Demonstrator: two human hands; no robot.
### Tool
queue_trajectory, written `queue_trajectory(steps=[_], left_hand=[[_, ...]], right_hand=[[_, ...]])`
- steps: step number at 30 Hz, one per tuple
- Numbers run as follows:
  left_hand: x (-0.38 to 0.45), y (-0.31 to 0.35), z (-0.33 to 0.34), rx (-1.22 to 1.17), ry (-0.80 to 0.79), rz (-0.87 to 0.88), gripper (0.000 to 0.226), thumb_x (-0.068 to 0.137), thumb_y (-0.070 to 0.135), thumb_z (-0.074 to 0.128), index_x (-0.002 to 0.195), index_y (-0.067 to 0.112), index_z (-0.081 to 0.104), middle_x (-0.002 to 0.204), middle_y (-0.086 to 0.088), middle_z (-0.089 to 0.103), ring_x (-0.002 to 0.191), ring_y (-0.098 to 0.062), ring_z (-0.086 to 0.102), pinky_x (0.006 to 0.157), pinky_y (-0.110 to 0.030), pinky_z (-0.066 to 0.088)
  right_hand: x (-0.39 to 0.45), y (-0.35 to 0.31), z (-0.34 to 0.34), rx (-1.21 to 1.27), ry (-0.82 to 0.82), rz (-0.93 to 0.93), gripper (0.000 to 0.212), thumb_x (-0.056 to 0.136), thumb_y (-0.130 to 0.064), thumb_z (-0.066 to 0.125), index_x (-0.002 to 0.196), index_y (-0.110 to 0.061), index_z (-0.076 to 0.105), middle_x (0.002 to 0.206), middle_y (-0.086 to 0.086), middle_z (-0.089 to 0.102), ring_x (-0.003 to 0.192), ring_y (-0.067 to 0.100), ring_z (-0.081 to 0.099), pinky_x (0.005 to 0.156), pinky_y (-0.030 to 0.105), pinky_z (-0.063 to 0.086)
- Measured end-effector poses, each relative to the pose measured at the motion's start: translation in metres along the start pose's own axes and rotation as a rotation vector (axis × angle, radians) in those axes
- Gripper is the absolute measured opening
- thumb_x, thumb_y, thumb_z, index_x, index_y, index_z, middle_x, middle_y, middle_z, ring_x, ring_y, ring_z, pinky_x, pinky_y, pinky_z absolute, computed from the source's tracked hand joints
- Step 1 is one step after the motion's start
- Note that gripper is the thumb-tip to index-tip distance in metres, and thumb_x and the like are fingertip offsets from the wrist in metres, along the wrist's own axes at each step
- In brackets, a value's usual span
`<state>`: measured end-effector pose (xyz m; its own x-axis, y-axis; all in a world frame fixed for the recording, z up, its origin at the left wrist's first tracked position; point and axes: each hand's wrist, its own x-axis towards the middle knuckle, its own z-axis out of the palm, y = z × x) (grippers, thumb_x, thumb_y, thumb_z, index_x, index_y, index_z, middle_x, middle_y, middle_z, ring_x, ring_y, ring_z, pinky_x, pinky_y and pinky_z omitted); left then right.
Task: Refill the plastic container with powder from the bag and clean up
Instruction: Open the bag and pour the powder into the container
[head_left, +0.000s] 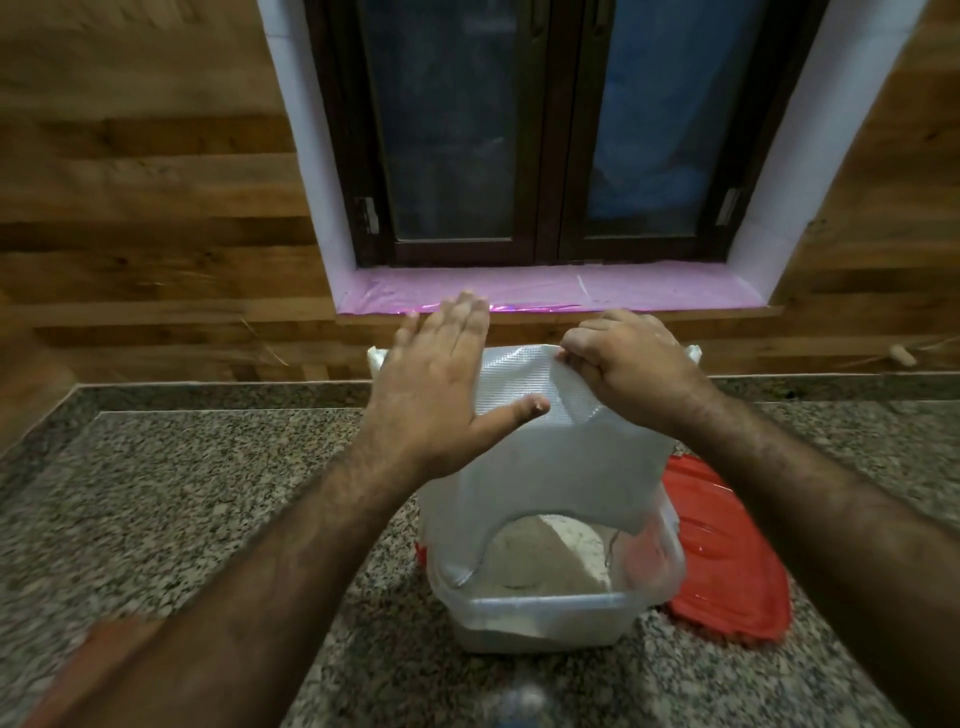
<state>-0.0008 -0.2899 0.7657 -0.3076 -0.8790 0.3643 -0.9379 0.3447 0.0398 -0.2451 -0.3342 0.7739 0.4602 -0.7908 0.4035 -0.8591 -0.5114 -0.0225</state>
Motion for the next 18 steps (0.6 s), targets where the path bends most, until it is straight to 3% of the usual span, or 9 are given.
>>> queue_trajectory(steps=[2, 6, 9, 10, 11, 13, 14, 15, 18], left_hand=[[-0.001, 0.000, -0.001, 0.013, 0.035, 0.010, 0.119, 0.088, 0.096, 0.026, 0.172, 0.014, 0.003, 0.181, -0.006, 0.001, 0.167, -0.020, -0.002, 0.135, -0.047, 0.002], [0.000, 0.006, -0.006, 0.013, -0.117, 0.028, 0.116, 0.086, 0.097, 0.021, 0.165, 0.013, 0.036, 0.170, -0.007, 0.041, 0.159, -0.020, 0.033, 0.135, -0.045, 0.013], [-0.004, 0.008, -0.004, -0.029, 0.058, -0.025, 0.118, 0.088, 0.095, 0.024, 0.170, 0.011, 0.020, 0.178, -0.009, 0.020, 0.166, -0.023, 0.013, 0.135, -0.044, 0.007], [-0.005, 0.009, -0.005, -0.017, 0.051, -0.034, 0.119, 0.088, 0.095, 0.024, 0.171, 0.010, 0.016, 0.179, -0.008, 0.015, 0.166, -0.023, 0.009, 0.135, -0.044, 0.006], [-0.004, 0.010, -0.004, 0.005, 0.003, -0.034, 0.119, 0.087, 0.096, 0.023, 0.170, 0.011, 0.022, 0.178, -0.008, 0.021, 0.165, -0.024, 0.015, 0.135, -0.045, 0.008], [-0.001, 0.013, -0.005, 0.026, -0.078, -0.043, 0.110, 0.087, 0.097, 0.020, 0.152, 0.015, 0.054, 0.156, -0.008, 0.057, 0.149, -0.024, 0.048, 0.133, -0.044, 0.021], [-0.001, 0.013, -0.005, 0.024, -0.065, -0.050, 0.107, 0.088, 0.096, 0.019, 0.146, 0.016, 0.060, 0.148, -0.007, 0.065, 0.143, -0.023, 0.055, 0.131, -0.043, 0.024], [-0.002, 0.013, -0.004, 0.005, -0.013, -0.057, 0.108, 0.089, 0.095, 0.020, 0.152, 0.014, 0.056, 0.154, -0.008, 0.060, 0.148, -0.023, 0.050, 0.132, -0.043, 0.022], [-0.004, 0.012, -0.005, -0.025, 0.058, -0.067, 0.117, 0.089, 0.094, 0.027, 0.170, 0.010, 0.020, 0.178, -0.009, 0.019, 0.166, -0.024, 0.012, 0.135, -0.044, 0.009]], right_hand=[[0.001, 0.001, -0.001, 0.010, 0.011, 0.034, 0.026, 0.109, -0.034, 0.049, 0.104, -0.024, 0.072, 0.104, -0.005, 0.073, 0.091, 0.018, 0.048, 0.080, 0.036, 0.032], [0.001, 0.000, 0.000, -0.013, -0.027, 0.050, 0.031, 0.109, -0.039, 0.044, 0.103, -0.026, 0.072, 0.104, -0.008, 0.072, 0.093, 0.017, 0.050, 0.081, 0.037, 0.032], [0.001, -0.003, 0.000, -0.019, -0.030, 0.066, 0.032, 0.110, -0.040, 0.044, 0.103, -0.026, 0.071, 0.104, -0.007, 0.073, 0.099, 0.021, 0.058, 0.083, 0.038, 0.034], [0.000, -0.003, -0.001, -0.018, -0.025, 0.079, 0.032, 0.110, -0.040, 0.043, 0.104, -0.026, 0.071, 0.105, -0.007, 0.073, 0.102, 0.022, 0.059, 0.085, 0.039, 0.036], [0.000, -0.003, -0.002, -0.016, -0.023, 0.089, 0.032, 0.110, -0.040, 0.043, 0.104, -0.026, 0.071, 0.106, -0.007, 0.073, 0.103, 0.022, 0.059, 0.087, 0.040, 0.037], [0.000, -0.005, -0.002, -0.020, -0.032, 0.087, 0.032, 0.111, -0.042, 0.043, 0.103, -0.027, 0.071, 0.105, -0.008, 0.073, 0.104, 0.022, 0.059, 0.090, 0.042, 0.038], [0.000, -0.006, -0.002, -0.027, -0.042, 0.081, 0.032, 0.111, -0.042, 0.043, 0.101, -0.027, 0.070, 0.104, -0.009, 0.072, 0.104, 0.021, 0.059, 0.091, 0.042, 0.038], [0.000, -0.007, -0.001, -0.031, -0.047, 0.079, 0.032, 0.111, -0.042, 0.043, 0.100, -0.028, 0.069, 0.103, -0.009, 0.072, 0.103, 0.022, 0.060, 0.091, 0.042, 0.038], [0.000, -0.009, -0.003, -0.017, -0.032, 0.103, 0.033, 0.111, -0.041, 0.042, 0.102, -0.026, 0.070, 0.103, -0.007, 0.072, 0.103, 0.022, 0.059, 0.091, 0.042, 0.038]])
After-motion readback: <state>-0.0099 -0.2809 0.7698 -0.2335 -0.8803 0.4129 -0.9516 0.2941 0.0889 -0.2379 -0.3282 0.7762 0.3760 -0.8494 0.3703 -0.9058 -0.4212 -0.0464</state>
